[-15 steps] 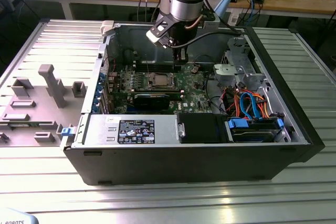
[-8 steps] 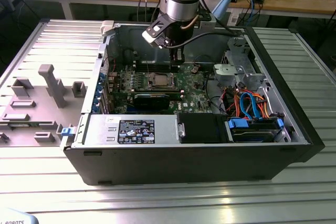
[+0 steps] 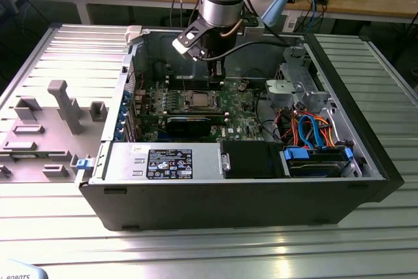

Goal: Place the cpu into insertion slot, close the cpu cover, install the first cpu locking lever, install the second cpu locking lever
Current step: 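Close the cpu cover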

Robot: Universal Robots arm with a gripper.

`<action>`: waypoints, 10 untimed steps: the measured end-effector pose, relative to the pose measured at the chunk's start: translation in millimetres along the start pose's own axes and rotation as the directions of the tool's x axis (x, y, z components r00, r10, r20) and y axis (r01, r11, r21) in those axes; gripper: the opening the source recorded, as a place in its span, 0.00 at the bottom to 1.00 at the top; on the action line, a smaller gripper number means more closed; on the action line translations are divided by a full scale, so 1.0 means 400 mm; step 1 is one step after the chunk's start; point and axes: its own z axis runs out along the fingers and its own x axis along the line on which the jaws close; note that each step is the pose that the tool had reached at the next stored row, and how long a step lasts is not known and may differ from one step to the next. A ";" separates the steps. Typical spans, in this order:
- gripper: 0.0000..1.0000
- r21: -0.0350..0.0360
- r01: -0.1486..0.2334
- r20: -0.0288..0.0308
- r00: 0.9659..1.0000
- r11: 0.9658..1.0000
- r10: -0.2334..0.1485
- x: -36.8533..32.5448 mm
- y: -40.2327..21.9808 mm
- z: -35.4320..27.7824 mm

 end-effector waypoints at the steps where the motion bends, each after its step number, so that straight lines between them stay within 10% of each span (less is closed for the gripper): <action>1: 0.11 0.000 0.000 0.000 1.000 1.000 0.000 0.000 -0.002 0.000; 10: 0.11 0.000 0.000 0.000 1.000 1.000 0.000 0.000 -0.006 0.001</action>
